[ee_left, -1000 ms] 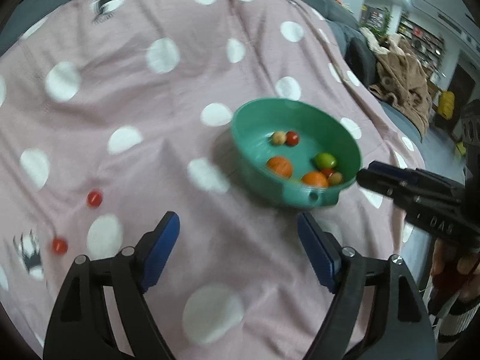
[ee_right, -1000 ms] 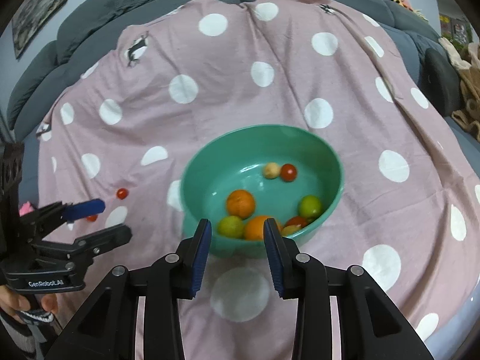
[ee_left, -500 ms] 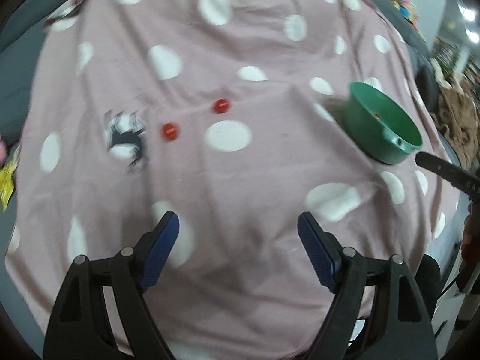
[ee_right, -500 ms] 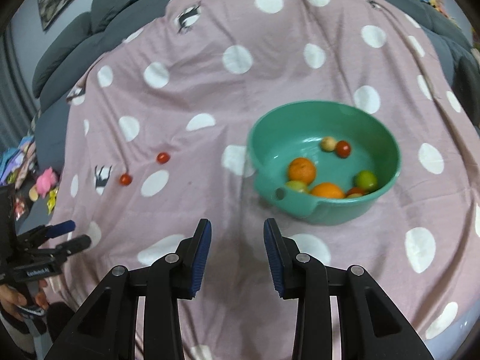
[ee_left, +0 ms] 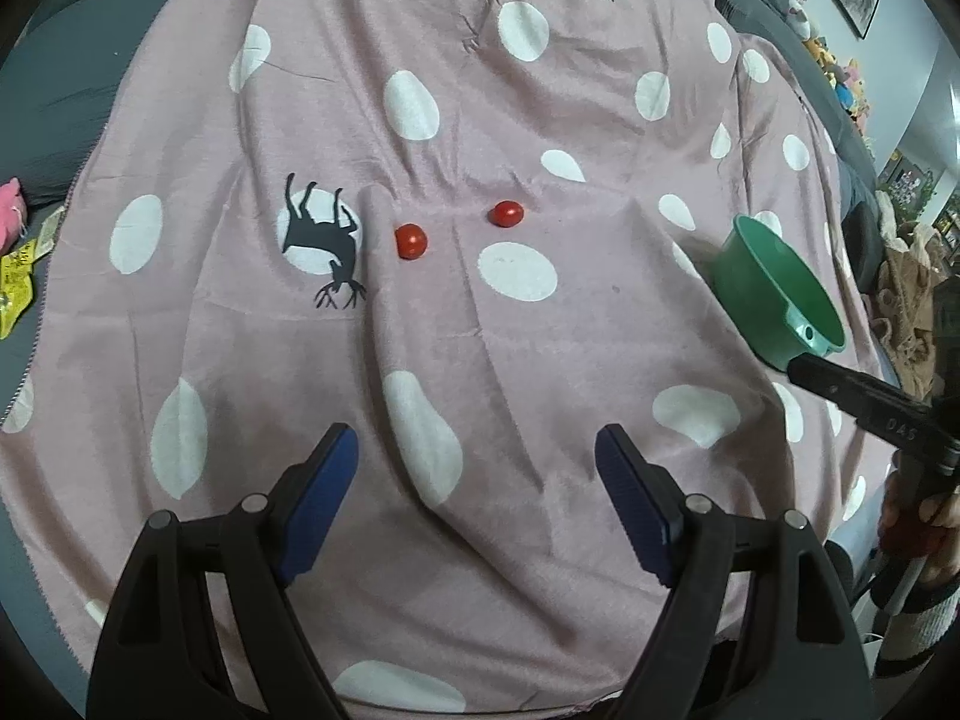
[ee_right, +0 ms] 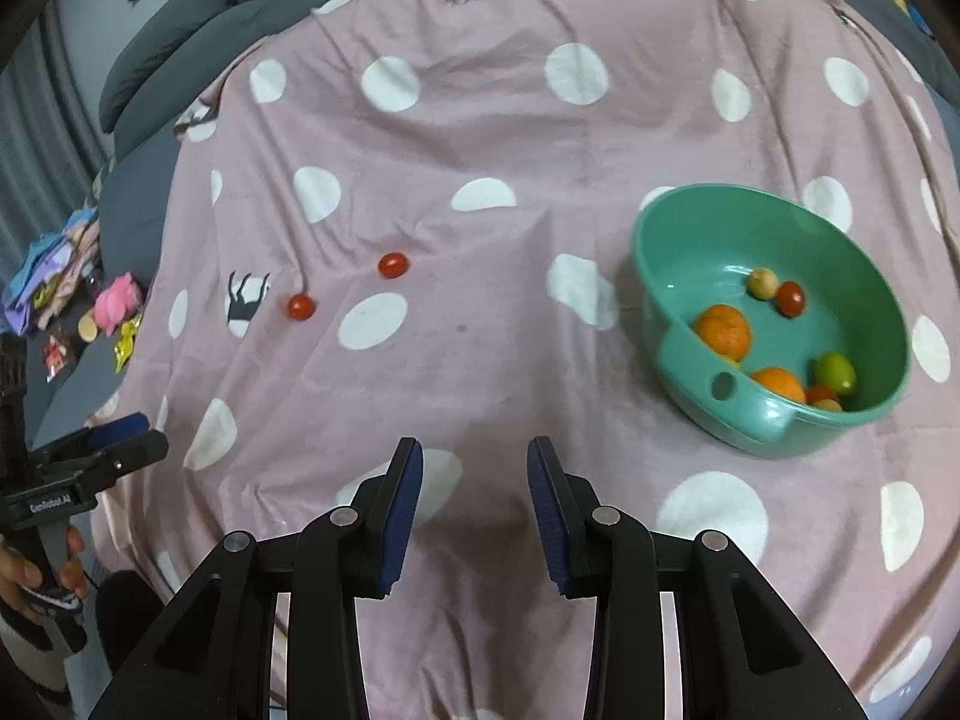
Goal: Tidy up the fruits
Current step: 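Withdraw both grippers from the bowl toward the last two red tomatoes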
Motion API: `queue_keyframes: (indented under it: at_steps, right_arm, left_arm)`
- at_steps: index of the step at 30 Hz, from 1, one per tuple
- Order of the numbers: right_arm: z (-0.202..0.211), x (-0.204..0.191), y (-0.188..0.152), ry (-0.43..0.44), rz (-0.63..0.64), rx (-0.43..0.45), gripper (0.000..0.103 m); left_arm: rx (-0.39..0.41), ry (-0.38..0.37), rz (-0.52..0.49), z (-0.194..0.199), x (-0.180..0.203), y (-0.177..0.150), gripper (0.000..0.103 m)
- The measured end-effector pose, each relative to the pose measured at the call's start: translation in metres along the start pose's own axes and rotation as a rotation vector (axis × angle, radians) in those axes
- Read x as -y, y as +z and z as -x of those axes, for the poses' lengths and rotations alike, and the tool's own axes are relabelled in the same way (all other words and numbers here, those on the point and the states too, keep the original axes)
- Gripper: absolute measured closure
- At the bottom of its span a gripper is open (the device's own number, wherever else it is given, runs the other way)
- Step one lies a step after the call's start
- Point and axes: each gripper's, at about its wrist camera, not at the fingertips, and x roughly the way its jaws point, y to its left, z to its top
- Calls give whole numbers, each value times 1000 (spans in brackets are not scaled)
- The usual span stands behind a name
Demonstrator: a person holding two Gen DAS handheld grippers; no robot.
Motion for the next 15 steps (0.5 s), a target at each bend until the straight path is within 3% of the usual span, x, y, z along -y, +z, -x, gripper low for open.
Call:
queue_keyframes:
  at_steps: [9,15]
  right_arm:
    - [-24,-7,9,25,17,-40,67]
    - [-42,-17,26,62,43,-42,67]
  left_arm:
    - [-2,-67,-5,-16,-3,10,23]
    - [11,-90,-14,-38,-5,38,24]
